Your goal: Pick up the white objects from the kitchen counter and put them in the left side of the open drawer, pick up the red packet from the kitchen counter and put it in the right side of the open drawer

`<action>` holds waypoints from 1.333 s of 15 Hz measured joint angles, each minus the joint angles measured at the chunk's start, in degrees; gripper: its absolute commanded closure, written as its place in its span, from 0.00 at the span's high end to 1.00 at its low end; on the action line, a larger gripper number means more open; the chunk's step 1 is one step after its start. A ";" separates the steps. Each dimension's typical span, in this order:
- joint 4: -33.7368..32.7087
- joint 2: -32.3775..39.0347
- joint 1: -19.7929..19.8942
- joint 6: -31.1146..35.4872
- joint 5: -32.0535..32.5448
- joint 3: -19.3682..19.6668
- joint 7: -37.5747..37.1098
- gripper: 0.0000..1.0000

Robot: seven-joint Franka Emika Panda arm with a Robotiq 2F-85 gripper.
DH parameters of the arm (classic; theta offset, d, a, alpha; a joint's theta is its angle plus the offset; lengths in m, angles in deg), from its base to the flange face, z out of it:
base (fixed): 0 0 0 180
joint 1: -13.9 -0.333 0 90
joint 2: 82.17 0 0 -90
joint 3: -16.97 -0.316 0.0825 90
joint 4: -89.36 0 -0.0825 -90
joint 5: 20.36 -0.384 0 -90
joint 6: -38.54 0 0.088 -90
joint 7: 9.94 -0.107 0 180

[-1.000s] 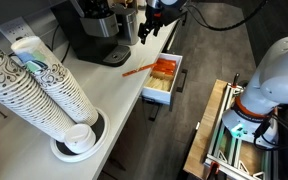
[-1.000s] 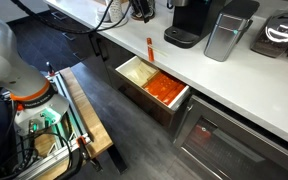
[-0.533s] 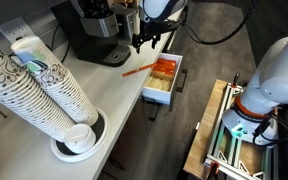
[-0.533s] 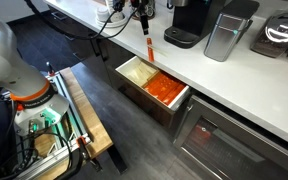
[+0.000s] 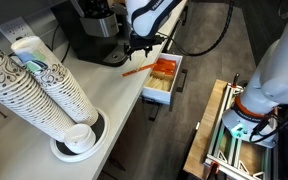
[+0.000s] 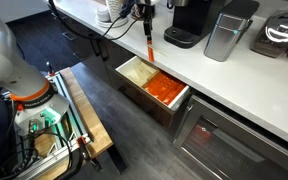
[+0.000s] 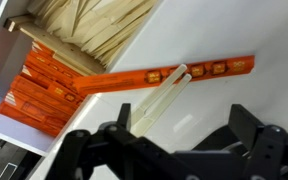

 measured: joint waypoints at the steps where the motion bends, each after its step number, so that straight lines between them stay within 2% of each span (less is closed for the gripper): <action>1: -0.71 1.29 -0.44 0.10 2.07 0.16 -2.97 1.00; 5: -3.04 5.18 -2.40 0.10 7.78 1.81 -12.38 1.00; 9: -4.71 7.95 -3.53 0.01 8.22 3.43 -16.36 0.98; 10: -5.02 8.54 -3.66 0.00 8.22 3.76 -16.86 0.94; 12: -5.55 9.59 -3.76 0.00 8.21 4.40 -17.56 0.73; 13: -5.81 10.03 -3.80 0.00 8.19 4.70 -17.82 0.60; 16: -6.70 11.17 -3.96 0.00 8.13 5.38 -18.24 0.36; 17: -6.94 11.46 -3.97 0.00 8.07 5.49 -18.27 0.32; 20: -7.50 11.97 -4.02 0.00 7.93 5.72 -18.32 0.42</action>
